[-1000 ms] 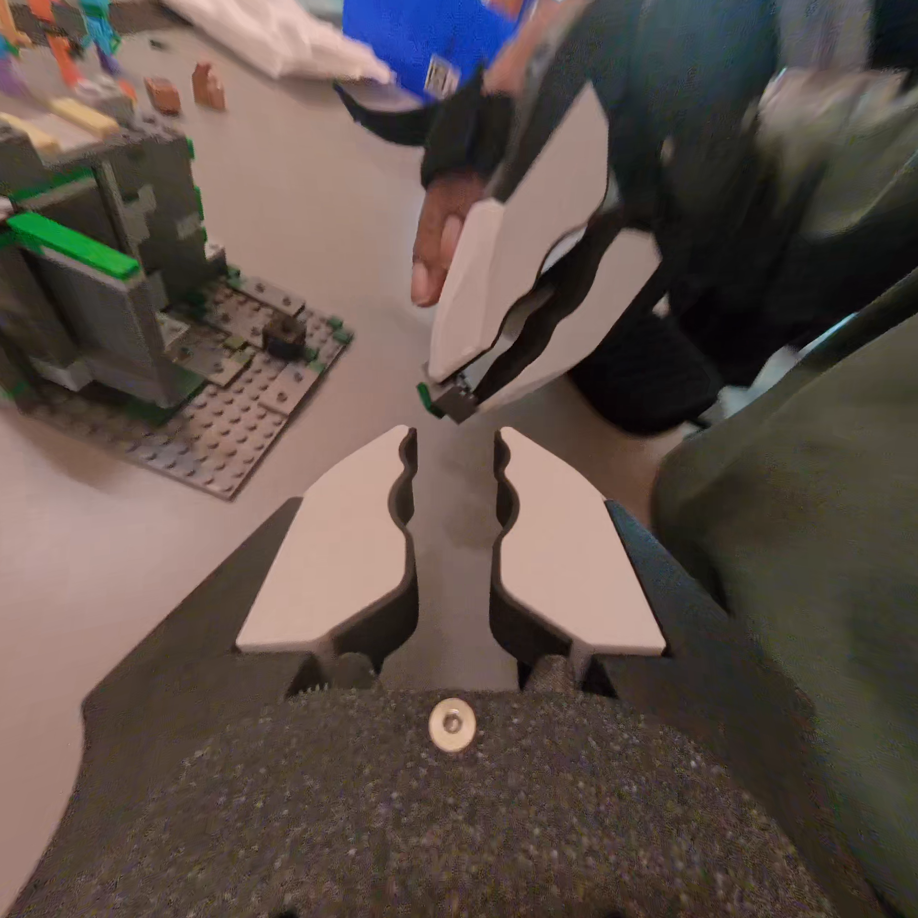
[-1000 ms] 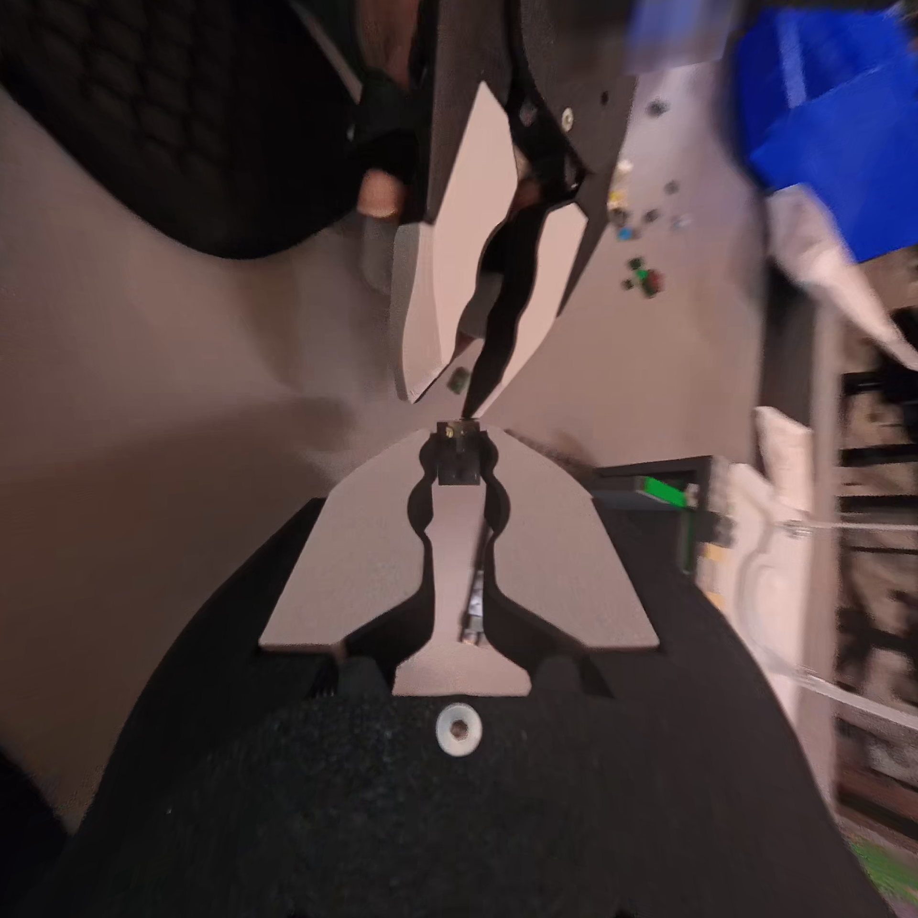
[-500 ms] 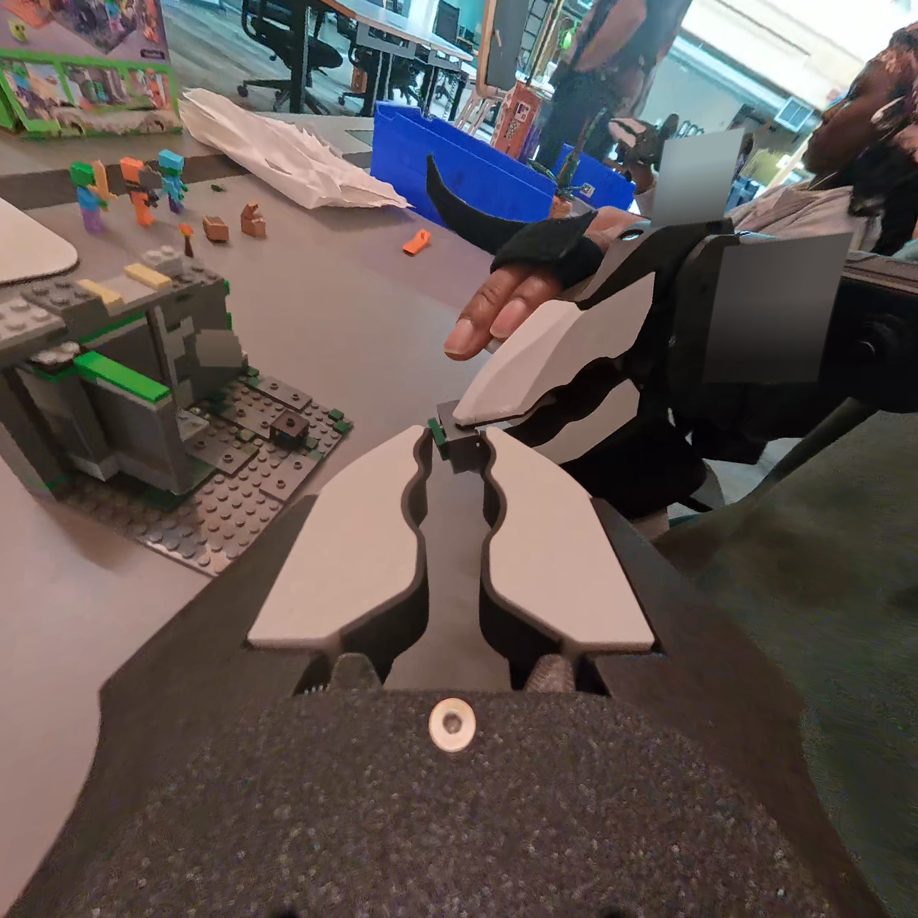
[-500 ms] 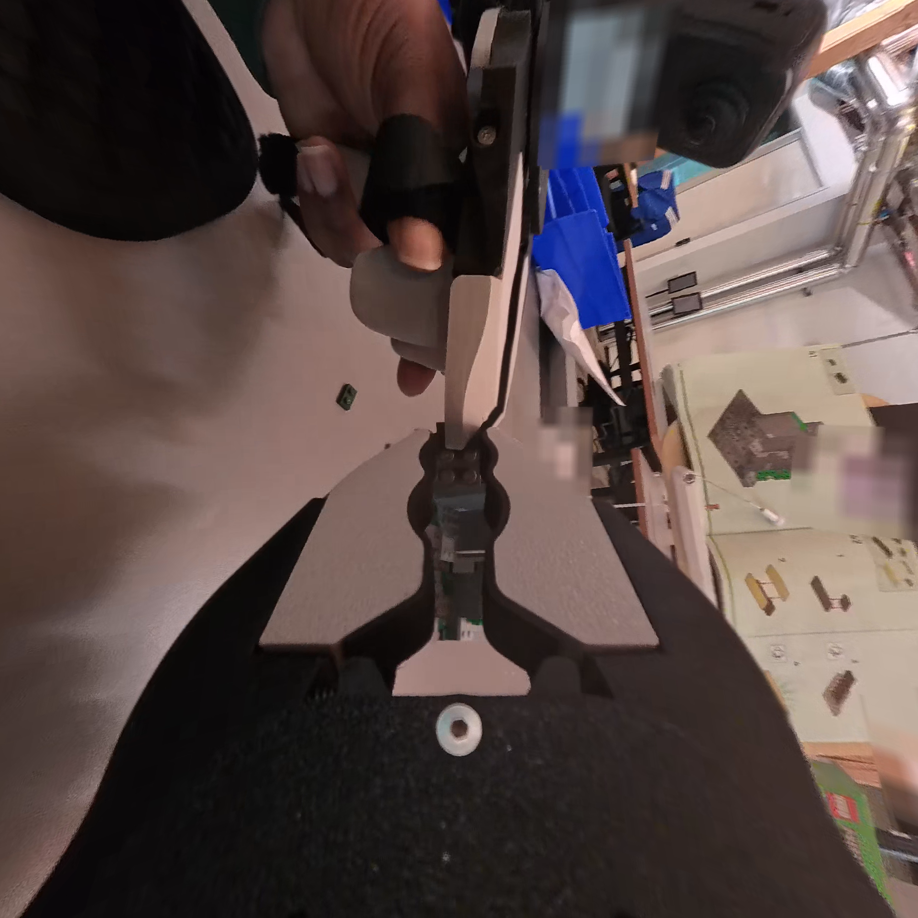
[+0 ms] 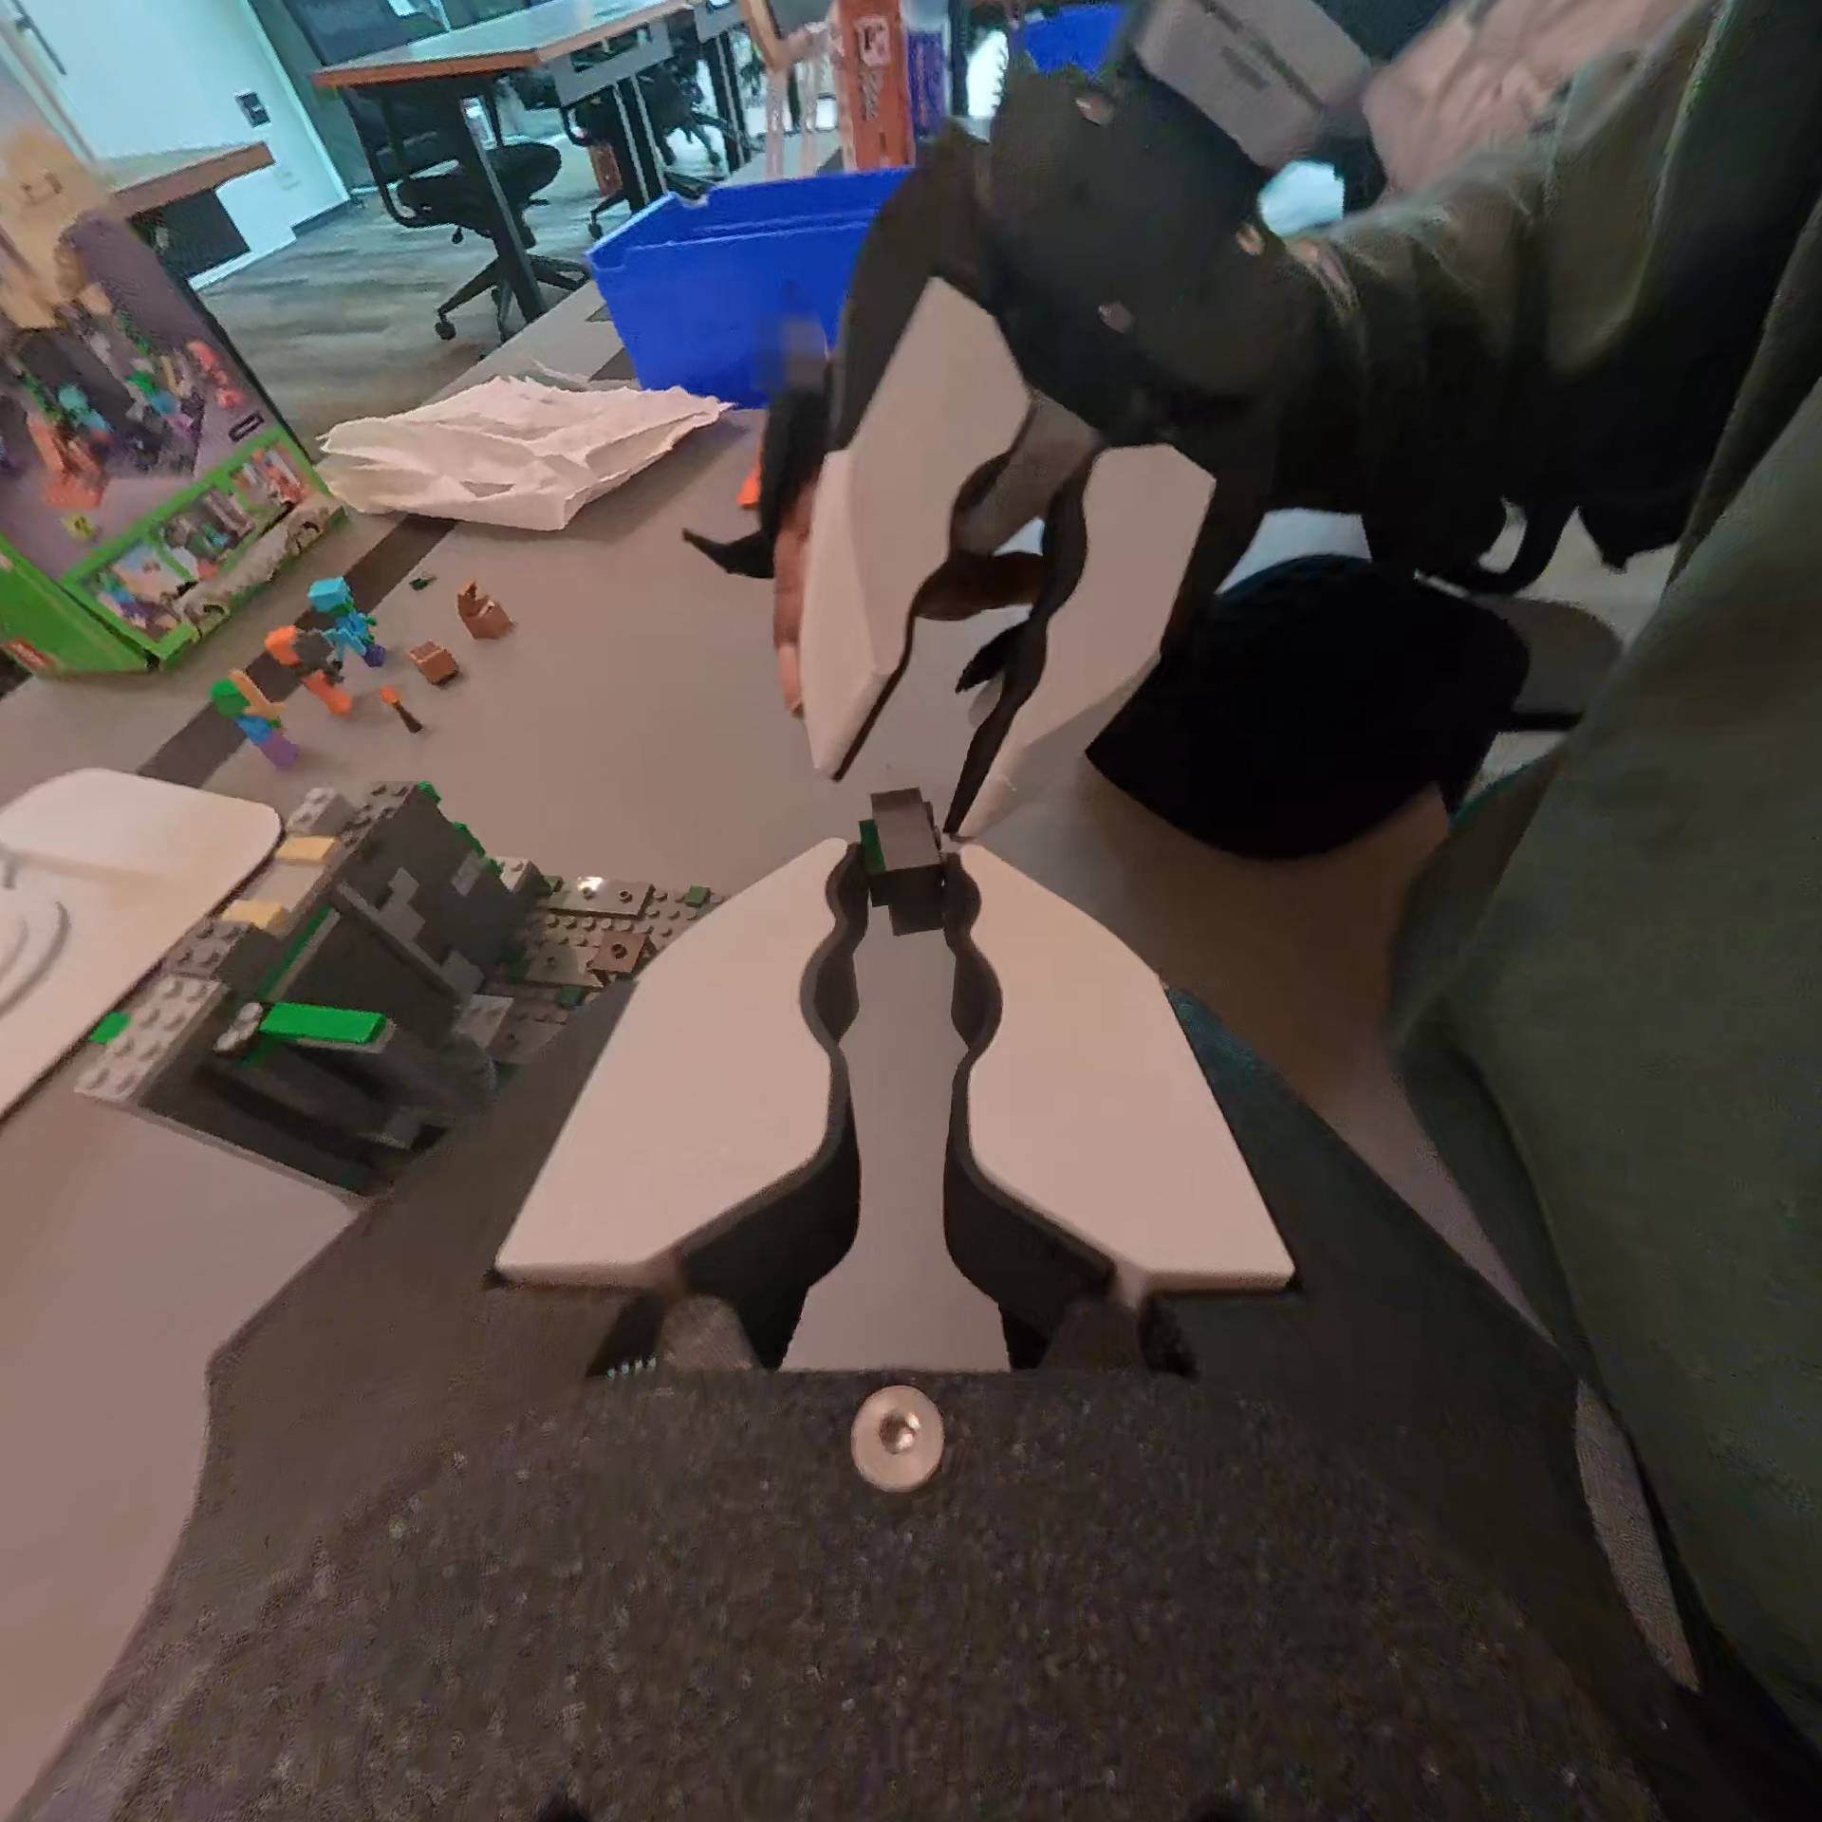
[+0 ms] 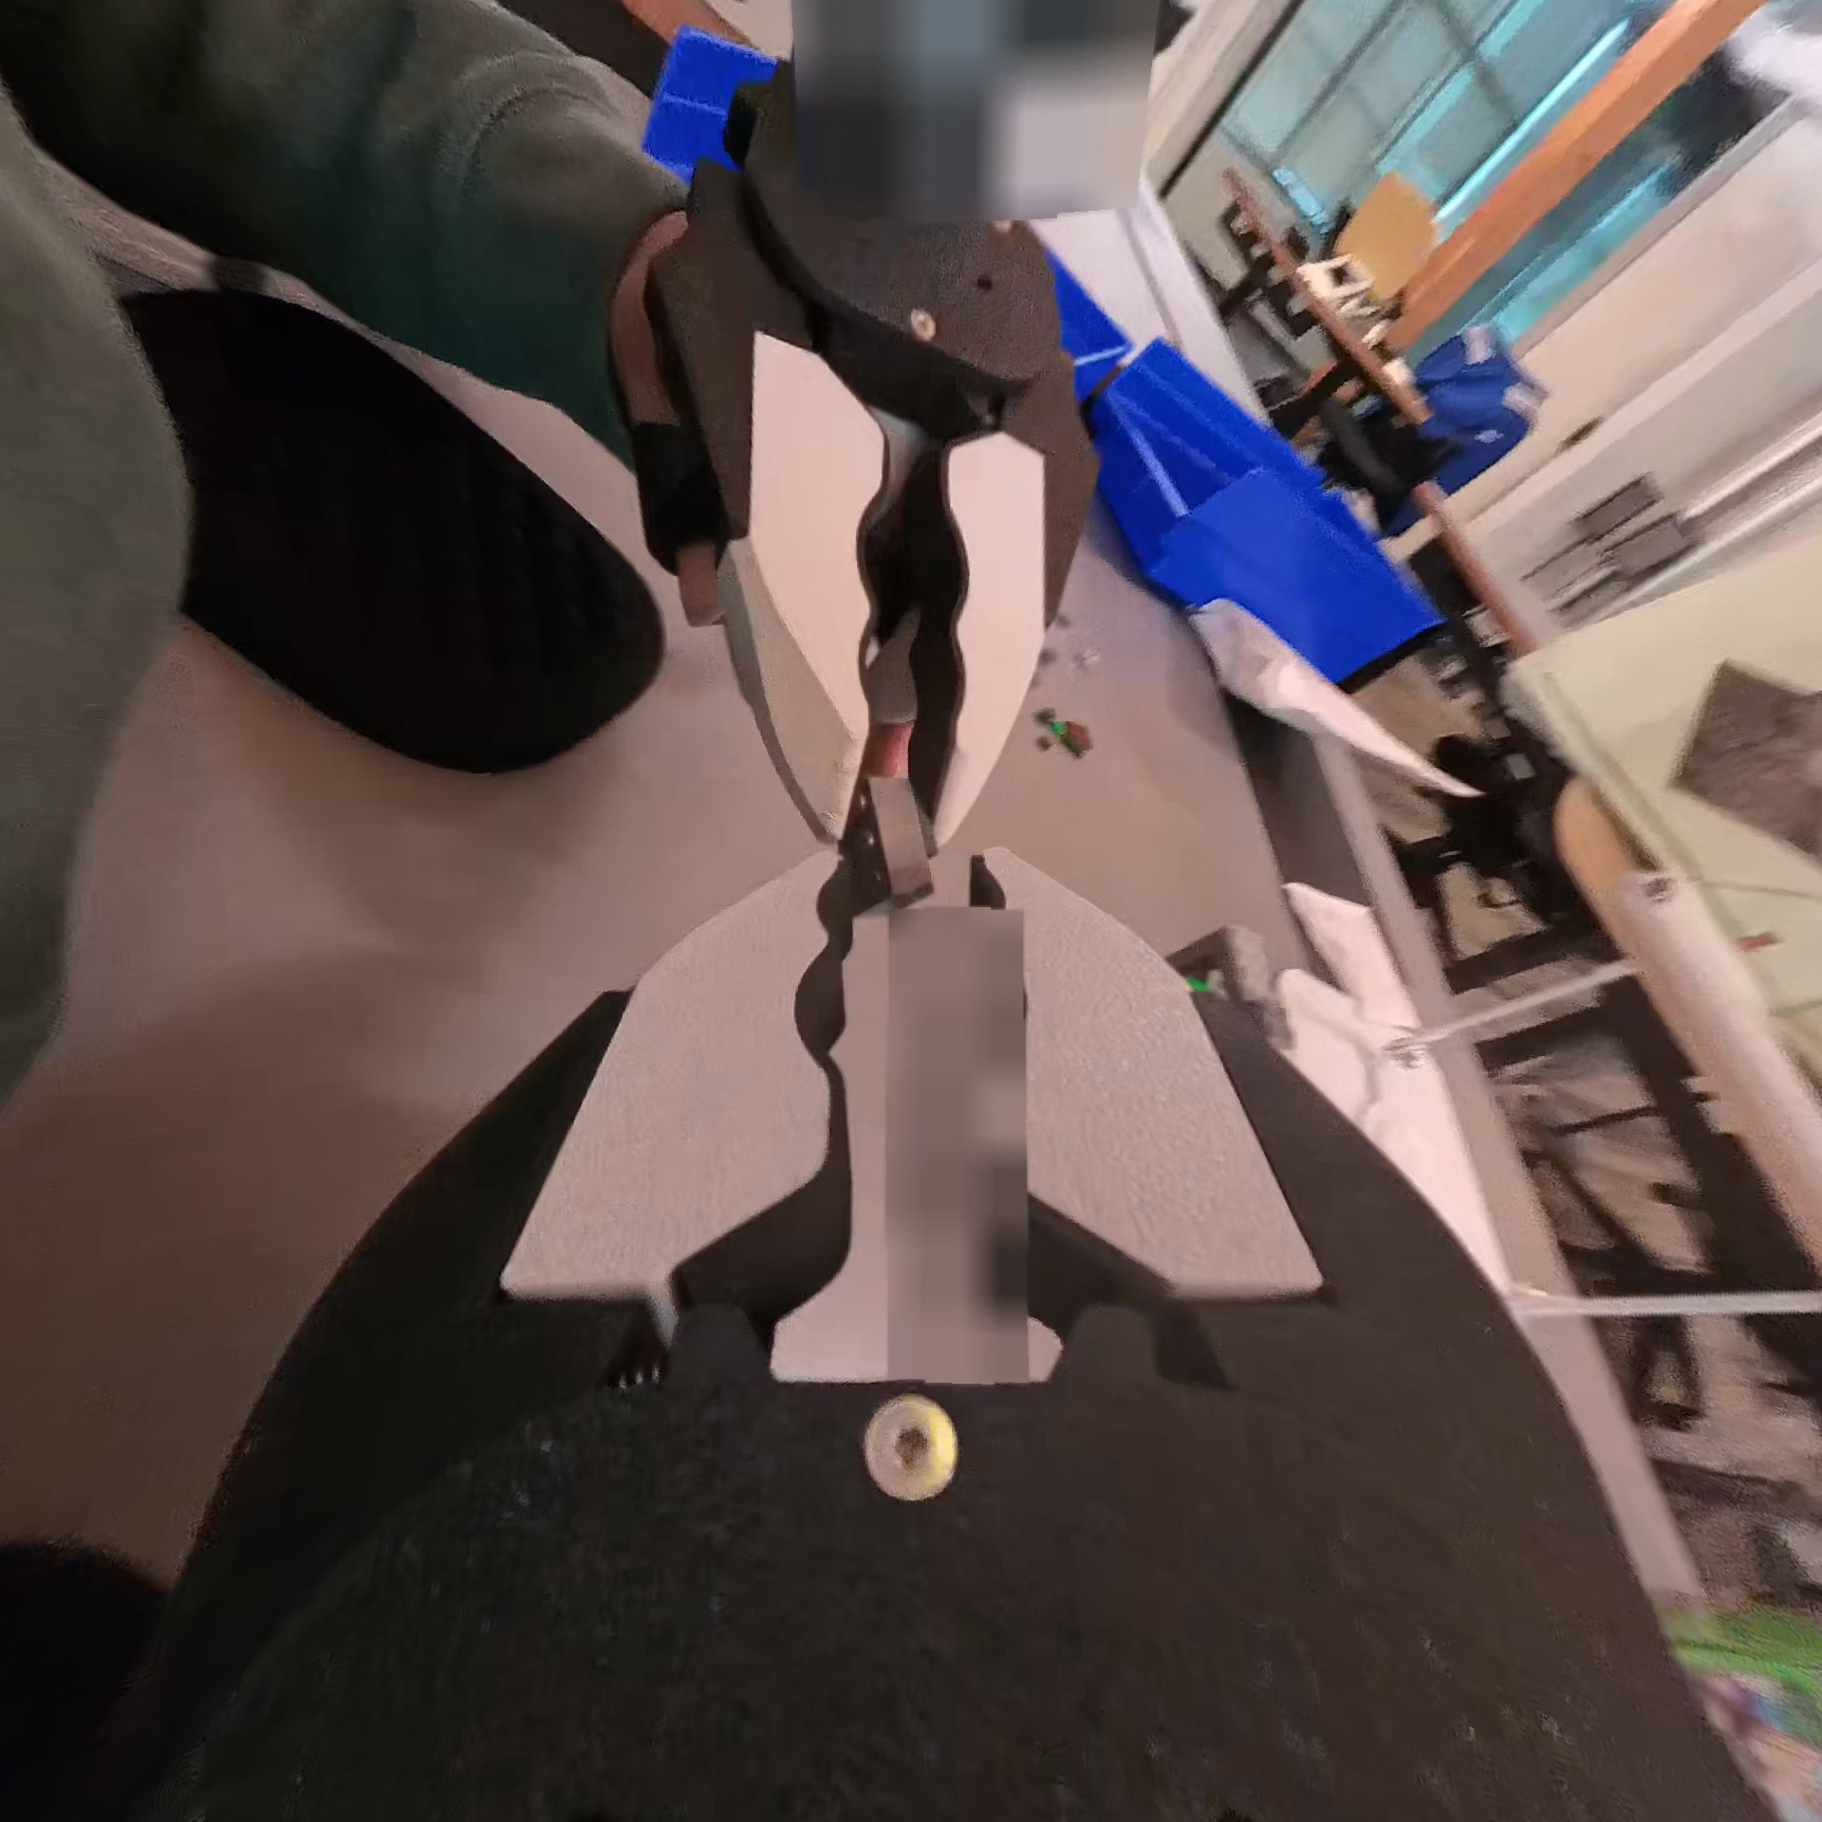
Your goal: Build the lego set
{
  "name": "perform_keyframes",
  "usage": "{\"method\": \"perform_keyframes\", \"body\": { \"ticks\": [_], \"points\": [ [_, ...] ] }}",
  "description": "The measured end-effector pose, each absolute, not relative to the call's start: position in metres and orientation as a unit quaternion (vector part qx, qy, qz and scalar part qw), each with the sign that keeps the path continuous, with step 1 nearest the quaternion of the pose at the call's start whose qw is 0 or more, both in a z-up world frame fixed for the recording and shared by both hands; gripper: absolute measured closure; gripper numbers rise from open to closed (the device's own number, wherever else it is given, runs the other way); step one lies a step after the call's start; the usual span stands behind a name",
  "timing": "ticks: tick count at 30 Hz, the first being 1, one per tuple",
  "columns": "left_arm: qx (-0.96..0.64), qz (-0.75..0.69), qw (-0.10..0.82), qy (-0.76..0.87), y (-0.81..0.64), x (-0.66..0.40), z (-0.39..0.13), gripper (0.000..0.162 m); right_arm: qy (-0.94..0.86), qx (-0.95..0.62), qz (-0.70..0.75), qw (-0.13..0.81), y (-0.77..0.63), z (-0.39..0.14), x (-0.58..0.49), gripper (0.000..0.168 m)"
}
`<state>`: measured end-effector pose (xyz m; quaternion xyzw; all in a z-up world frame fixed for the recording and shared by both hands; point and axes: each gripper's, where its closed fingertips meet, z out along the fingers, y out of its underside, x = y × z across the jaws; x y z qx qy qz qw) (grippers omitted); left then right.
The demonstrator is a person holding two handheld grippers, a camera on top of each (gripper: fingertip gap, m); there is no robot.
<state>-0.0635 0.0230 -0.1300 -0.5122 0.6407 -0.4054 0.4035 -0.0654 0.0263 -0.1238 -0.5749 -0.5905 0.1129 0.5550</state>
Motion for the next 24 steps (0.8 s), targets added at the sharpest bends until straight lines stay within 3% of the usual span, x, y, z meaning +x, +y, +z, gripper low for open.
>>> {"method": "perform_keyframes", "body": {
  "ticks": [5, 12, 24],
  "points": [
    [-0.485, -0.362, 0.411, 0.682, 0.015, -0.06, -0.132, 0.146, -0.606, -0.59, 0.156, 0.509, 0.02, -0.129, -0.069, 0.142],
    [-0.458, -0.325, 0.419, 0.713, 0.009, -0.06, -0.13, 0.147, -0.624, -0.586, 0.172, 0.488, 0.015, -0.132, -0.068, 0.153],
    [-0.449, -0.316, 0.43, 0.717, 0.007, -0.054, -0.129, 0.146, -0.607, -0.623, 0.214, 0.445, 0.013, -0.138, -0.057, 0.155]
  ]
}}
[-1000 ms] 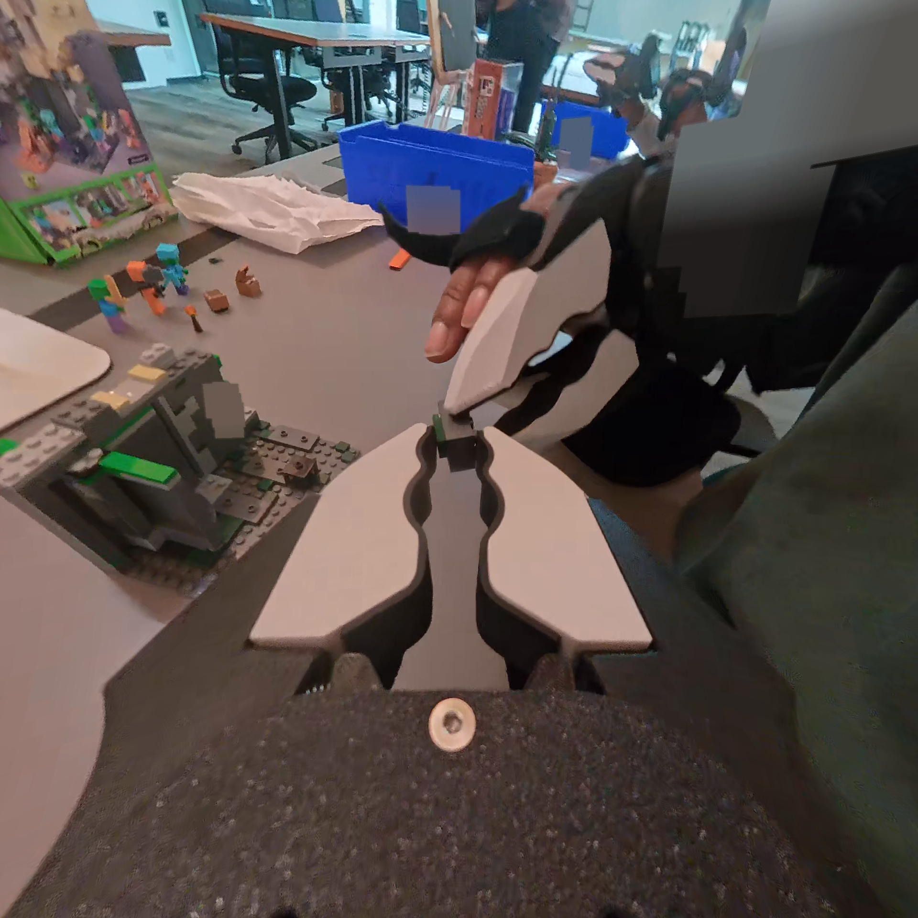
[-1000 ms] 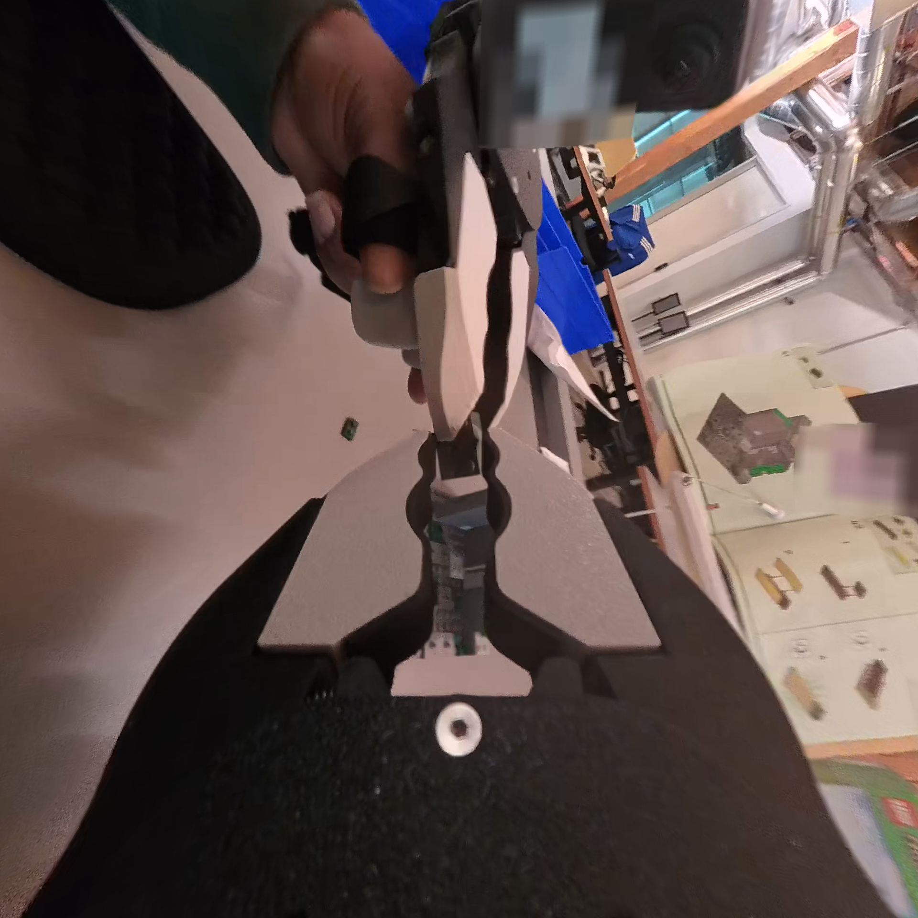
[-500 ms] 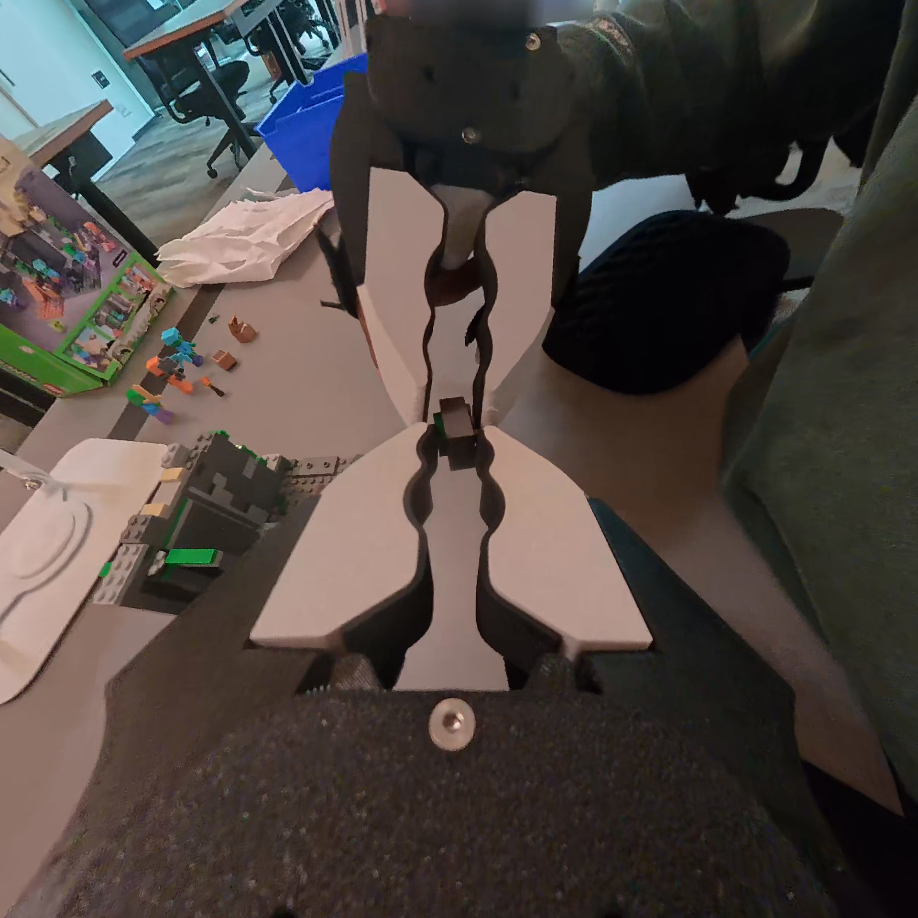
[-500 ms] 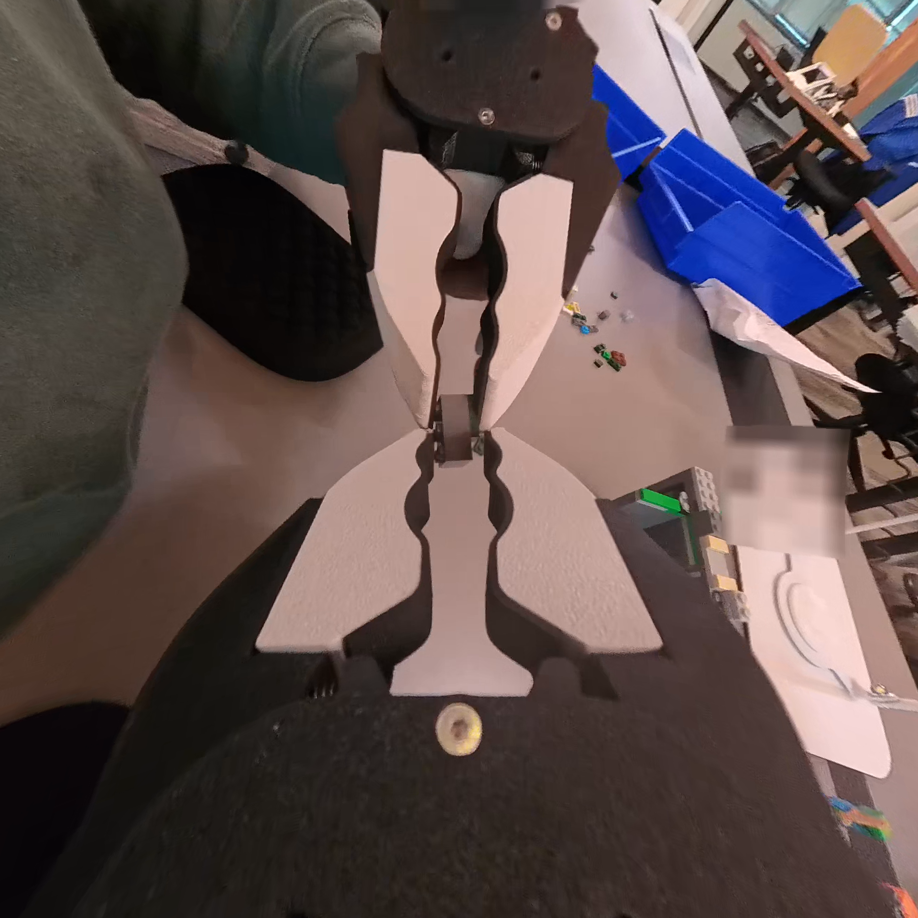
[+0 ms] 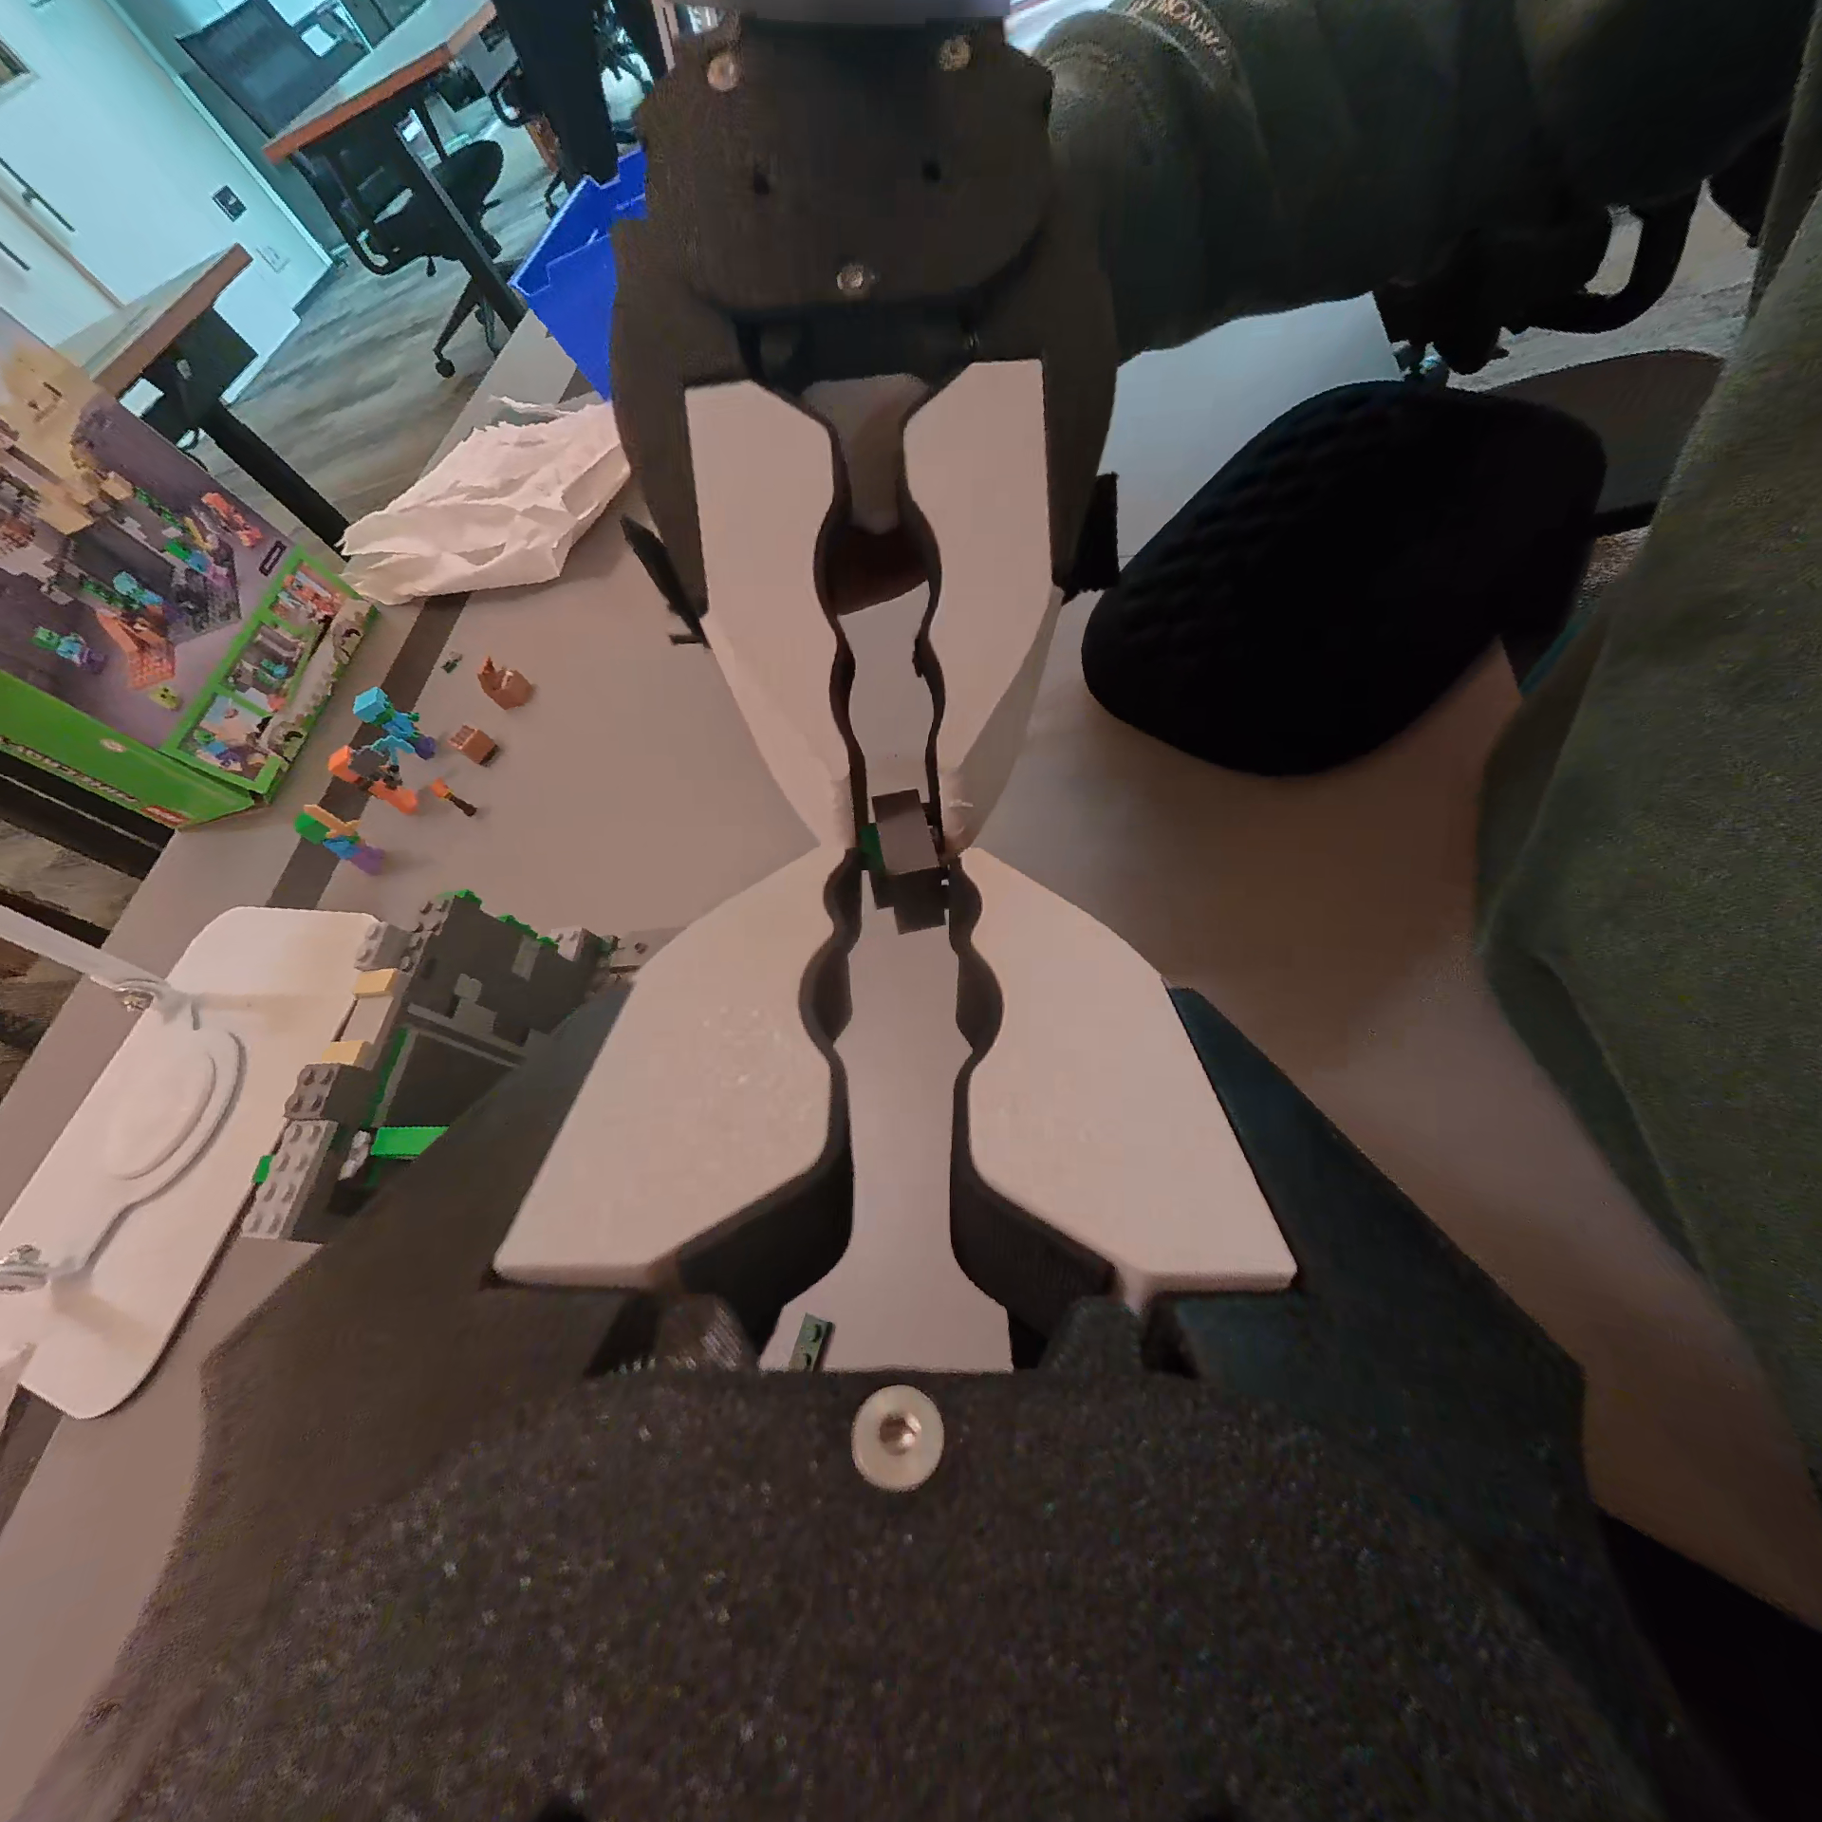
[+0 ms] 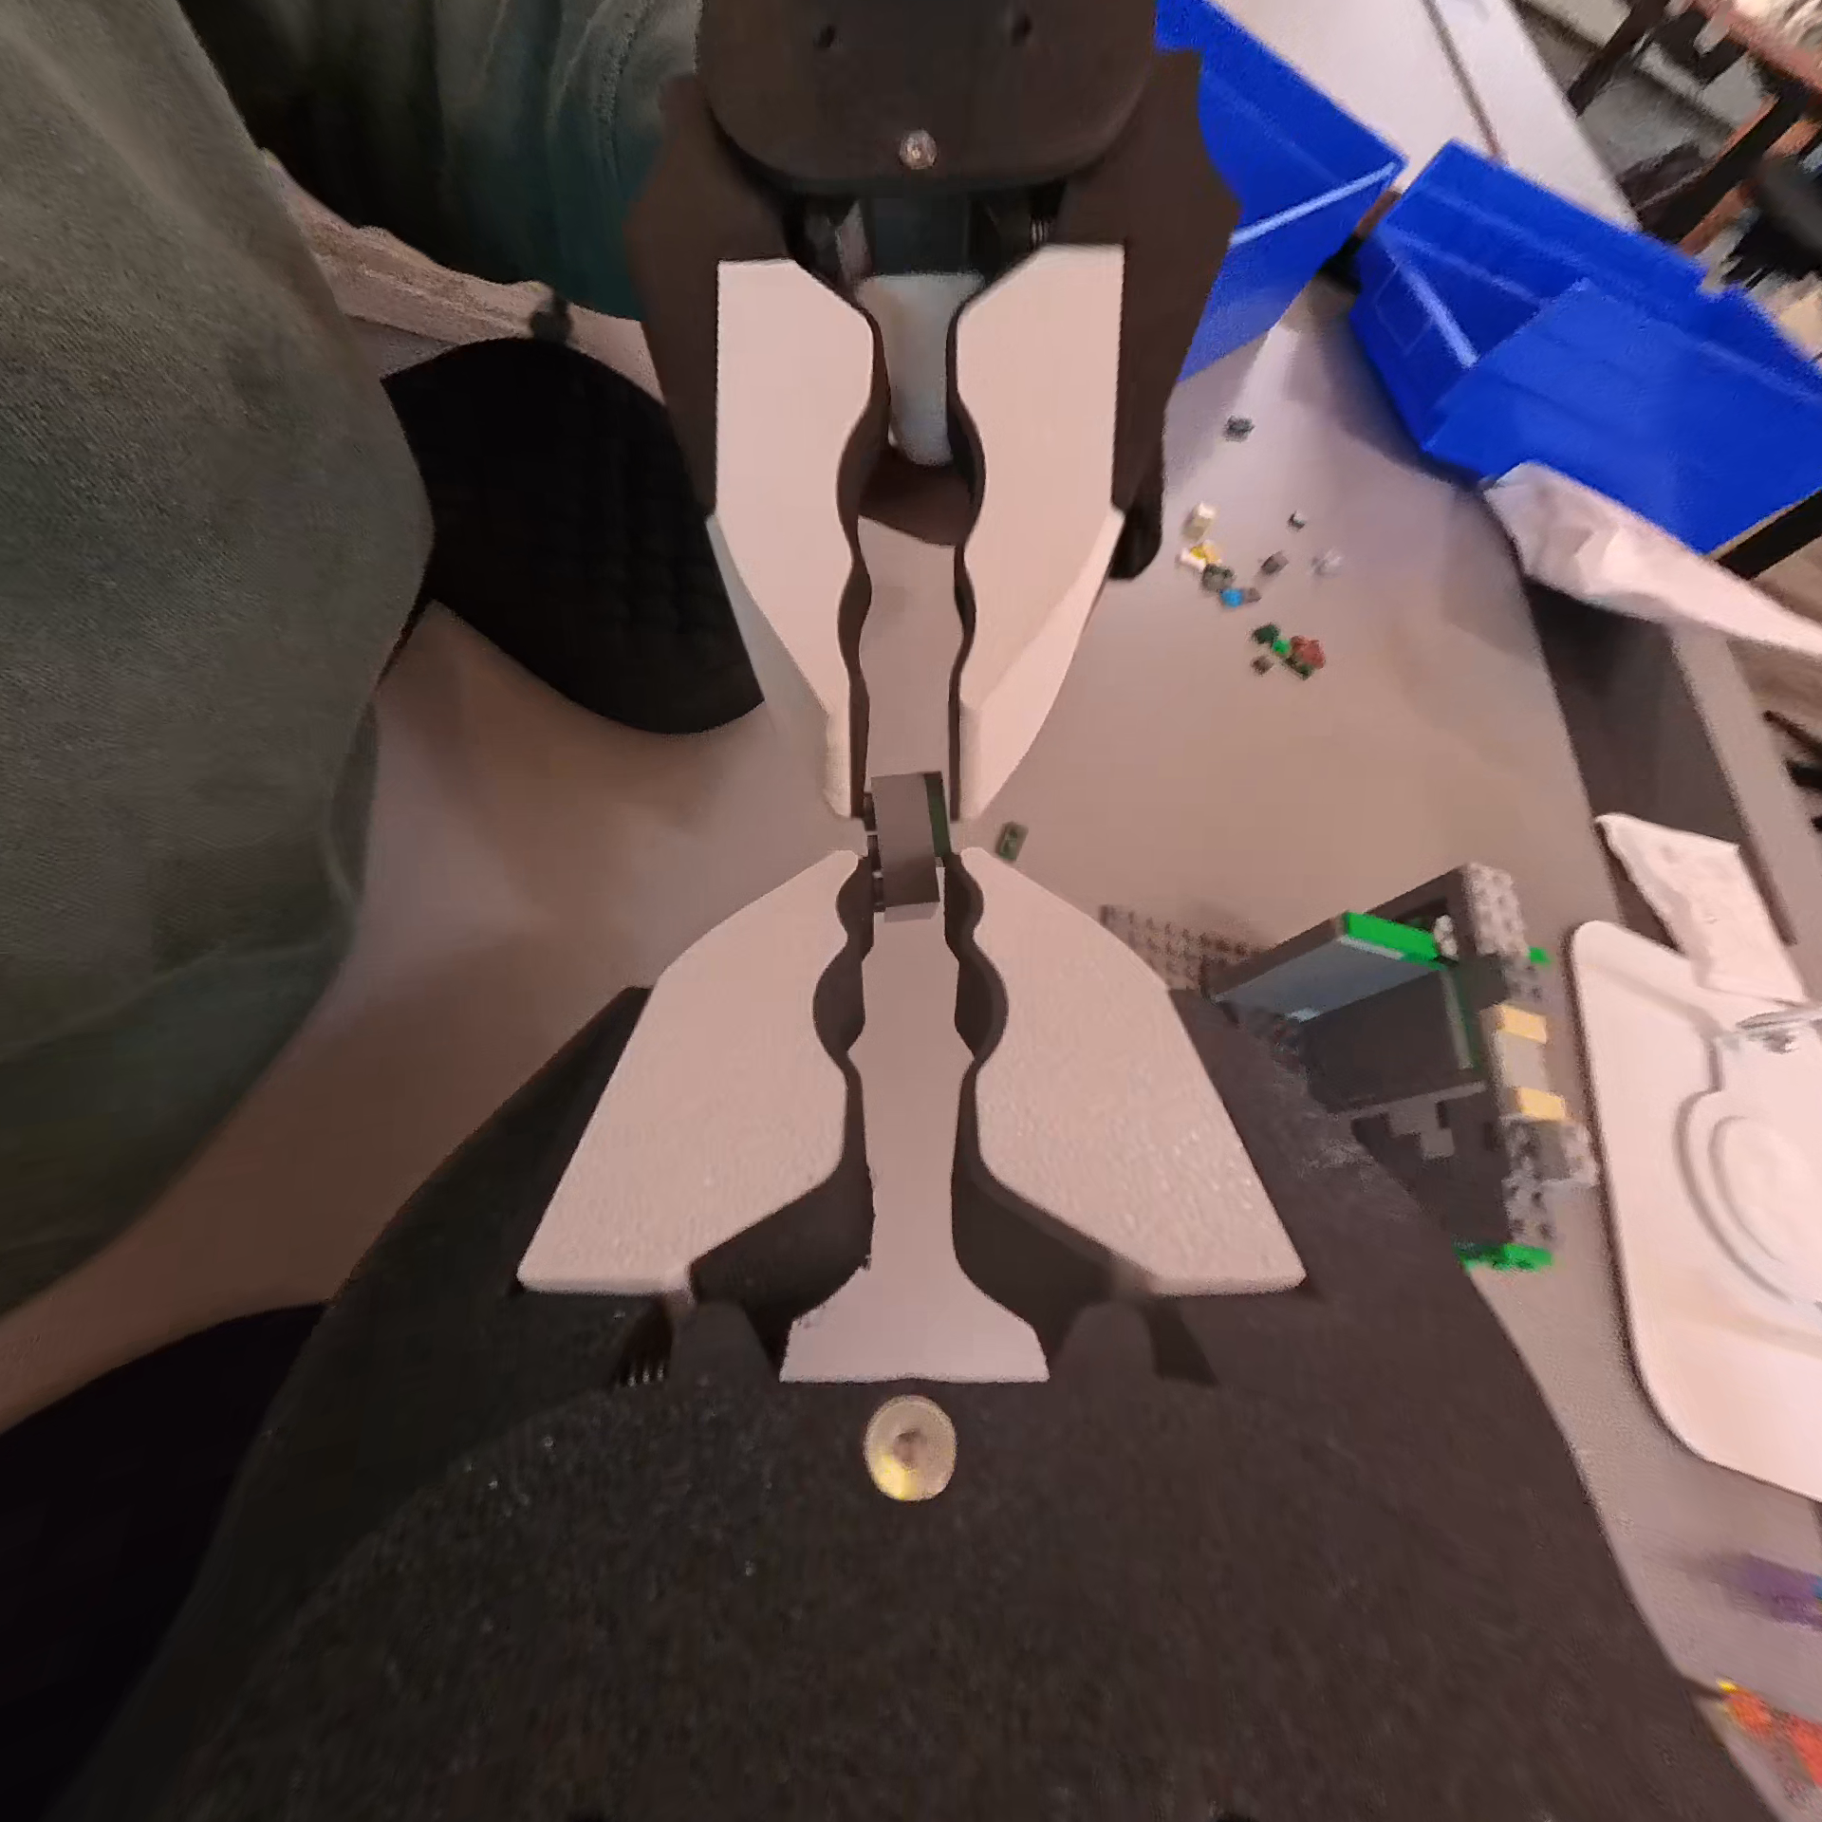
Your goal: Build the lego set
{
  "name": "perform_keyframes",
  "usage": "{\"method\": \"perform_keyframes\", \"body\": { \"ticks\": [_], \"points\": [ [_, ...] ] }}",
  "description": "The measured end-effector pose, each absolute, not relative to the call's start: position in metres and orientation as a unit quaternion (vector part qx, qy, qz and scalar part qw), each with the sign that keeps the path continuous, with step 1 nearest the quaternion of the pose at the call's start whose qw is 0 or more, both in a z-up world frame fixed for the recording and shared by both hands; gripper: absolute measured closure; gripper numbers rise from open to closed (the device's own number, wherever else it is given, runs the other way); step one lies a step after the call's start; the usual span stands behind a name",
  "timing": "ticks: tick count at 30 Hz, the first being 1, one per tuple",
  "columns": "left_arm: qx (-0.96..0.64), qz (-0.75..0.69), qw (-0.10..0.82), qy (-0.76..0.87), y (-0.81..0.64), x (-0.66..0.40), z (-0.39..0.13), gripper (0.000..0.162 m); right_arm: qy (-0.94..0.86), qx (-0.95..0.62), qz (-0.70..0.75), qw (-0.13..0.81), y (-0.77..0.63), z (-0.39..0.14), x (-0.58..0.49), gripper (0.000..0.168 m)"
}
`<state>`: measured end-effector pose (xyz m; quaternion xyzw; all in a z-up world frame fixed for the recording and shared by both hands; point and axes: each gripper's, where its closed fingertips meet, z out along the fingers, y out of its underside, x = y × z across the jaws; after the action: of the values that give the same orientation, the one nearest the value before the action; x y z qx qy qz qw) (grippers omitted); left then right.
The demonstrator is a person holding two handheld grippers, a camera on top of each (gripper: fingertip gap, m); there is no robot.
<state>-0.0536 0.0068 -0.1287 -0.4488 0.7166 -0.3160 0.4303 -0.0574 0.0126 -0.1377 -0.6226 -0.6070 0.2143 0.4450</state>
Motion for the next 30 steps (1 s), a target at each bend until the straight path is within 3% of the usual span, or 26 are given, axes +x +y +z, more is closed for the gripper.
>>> {"method": "perform_keyframes", "body": {
  "ticks": [12, 18, 24, 30],
  "points": [
    [-0.44, -0.309, 0.412, 0.736, -0.002, -0.052, -0.134, 0.147, -0.587, -0.643, 0.308, 0.383, 0.002, -0.145, -0.055, 0.155],
    [-0.461, -0.34, 0.411, 0.71, 0.002, -0.051, -0.129, 0.148, -0.569, -0.643, 0.315, 0.404, 0.006, -0.139, -0.053, 0.154],
    [-0.51, -0.413, 0.384, 0.65, 0.014, -0.051, -0.129, 0.149, -0.574, -0.629, 0.216, 0.477, 0.019, -0.134, -0.048, 0.143],
    [-0.55, -0.498, 0.339, 0.578, 0.023, -0.049, -0.127, 0.149, -0.619, -0.557, 0.013, 0.553, 0.025, -0.134, -0.048, 0.141]
  ]
}}
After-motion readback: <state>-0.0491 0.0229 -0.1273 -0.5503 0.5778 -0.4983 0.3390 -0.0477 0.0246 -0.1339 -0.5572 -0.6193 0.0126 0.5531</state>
